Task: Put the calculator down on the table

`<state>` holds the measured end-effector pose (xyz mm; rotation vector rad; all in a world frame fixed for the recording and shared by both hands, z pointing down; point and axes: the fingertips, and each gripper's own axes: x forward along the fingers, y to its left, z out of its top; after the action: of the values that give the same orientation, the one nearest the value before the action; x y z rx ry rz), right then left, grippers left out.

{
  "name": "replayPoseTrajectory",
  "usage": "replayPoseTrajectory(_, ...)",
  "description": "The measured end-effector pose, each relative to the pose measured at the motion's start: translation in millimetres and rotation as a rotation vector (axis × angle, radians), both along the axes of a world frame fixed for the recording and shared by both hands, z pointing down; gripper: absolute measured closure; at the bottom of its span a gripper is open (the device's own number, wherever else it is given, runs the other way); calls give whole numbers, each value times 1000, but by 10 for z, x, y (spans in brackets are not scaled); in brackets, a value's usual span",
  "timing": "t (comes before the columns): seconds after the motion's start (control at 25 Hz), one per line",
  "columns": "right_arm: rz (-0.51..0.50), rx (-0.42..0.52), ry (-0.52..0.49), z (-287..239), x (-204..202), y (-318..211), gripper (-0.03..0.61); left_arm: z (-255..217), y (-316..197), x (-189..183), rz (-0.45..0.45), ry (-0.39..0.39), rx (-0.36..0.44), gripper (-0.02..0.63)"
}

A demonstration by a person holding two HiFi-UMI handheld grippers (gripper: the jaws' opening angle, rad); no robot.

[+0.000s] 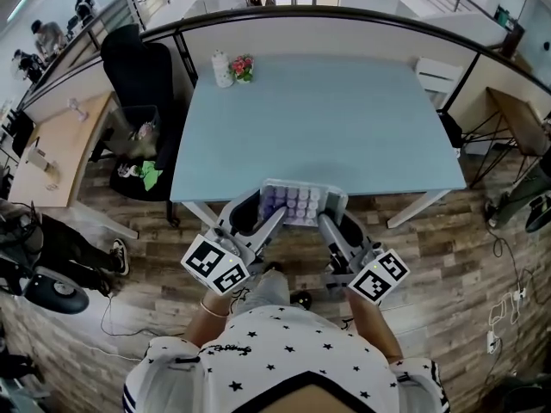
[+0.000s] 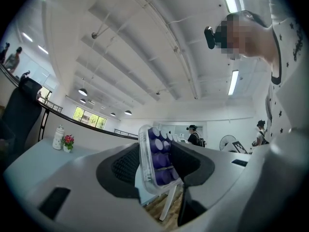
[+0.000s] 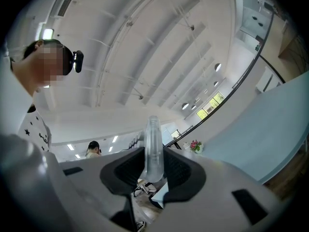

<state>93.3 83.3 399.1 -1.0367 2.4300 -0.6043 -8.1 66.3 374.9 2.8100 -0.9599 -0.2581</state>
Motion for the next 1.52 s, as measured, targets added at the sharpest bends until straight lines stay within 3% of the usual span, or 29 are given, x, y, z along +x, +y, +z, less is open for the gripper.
replayPoseTrajectory(0.68, 101, -19, 30, -9, 594, -783, 472, 19, -880, 608, 97, 32, -8, 405)
replayPoseTrajectory(1.52, 106, -44, 82, -54, 431, -2321, 471, 32, -2427, 442, 102, 78, -38, 405)
